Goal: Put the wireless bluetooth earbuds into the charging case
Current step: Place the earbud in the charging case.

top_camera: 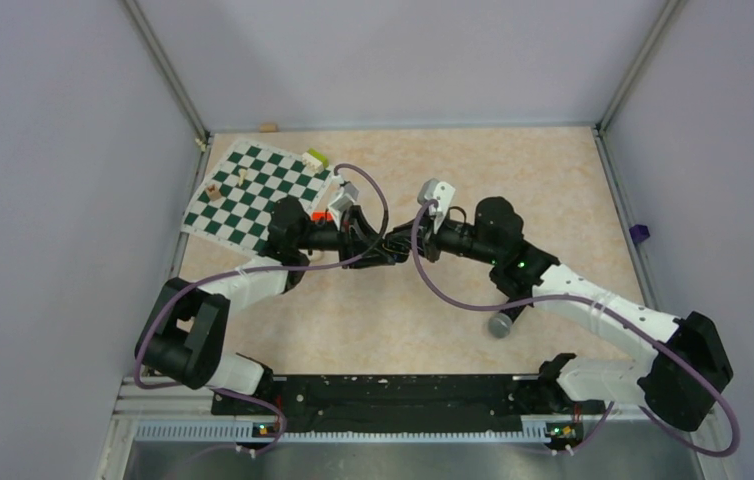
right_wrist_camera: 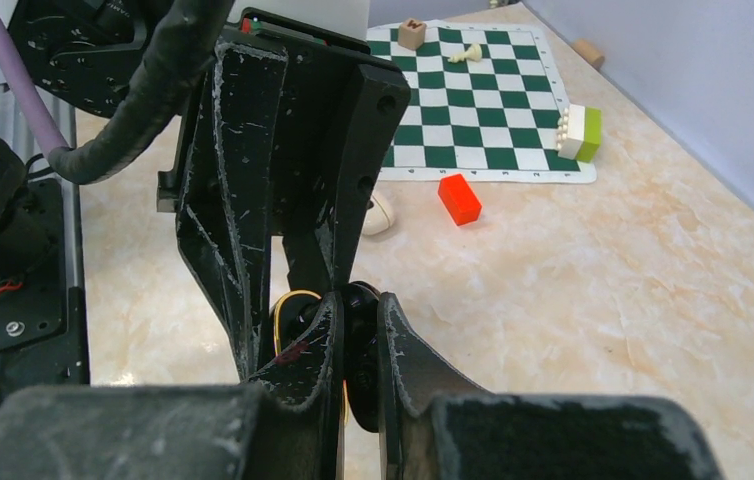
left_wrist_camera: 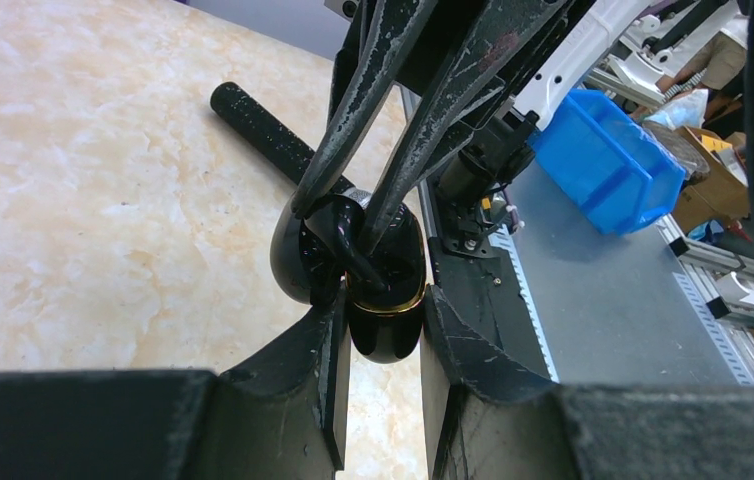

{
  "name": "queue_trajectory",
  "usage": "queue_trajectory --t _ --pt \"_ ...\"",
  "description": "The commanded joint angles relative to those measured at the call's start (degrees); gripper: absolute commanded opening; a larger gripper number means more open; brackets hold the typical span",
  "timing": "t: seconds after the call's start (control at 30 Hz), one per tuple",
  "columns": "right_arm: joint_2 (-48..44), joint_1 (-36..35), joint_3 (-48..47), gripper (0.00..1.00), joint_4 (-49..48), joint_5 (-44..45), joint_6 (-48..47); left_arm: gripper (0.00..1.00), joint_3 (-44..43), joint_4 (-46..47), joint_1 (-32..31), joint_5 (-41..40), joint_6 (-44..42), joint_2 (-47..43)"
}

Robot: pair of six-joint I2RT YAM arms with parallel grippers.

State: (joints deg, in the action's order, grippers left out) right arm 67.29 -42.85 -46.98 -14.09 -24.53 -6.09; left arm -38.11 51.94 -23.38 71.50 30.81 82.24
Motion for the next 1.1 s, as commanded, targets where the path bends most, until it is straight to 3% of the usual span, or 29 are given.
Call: queue_trajectory --t 0.0,0.47,0.93,1.07 --pt "1.59 -1.62 -2.43 0.0 2.99 2.06 2.0 0.0 -0.21 6.77 0.78 -1.33 0.82 -2.12" --pt "1.05 -3.74 0.01 0.0 2.56 6.81 -9.01 0.0 -0.53 6.42 1.92 -2.23 2.2 -2.0" --pt "2.5 -4.91 1.99 0.0 0.17 9.43 -11.63 0.0 -0.74 6.1 3.09 -2.33 3.64 -2.63" --pt "3.24 -4.93 -0.65 0.0 3.06 9.78 -8.63 0.0 -0.95 4.49 3.15 -3.14 1.48 -3.34"
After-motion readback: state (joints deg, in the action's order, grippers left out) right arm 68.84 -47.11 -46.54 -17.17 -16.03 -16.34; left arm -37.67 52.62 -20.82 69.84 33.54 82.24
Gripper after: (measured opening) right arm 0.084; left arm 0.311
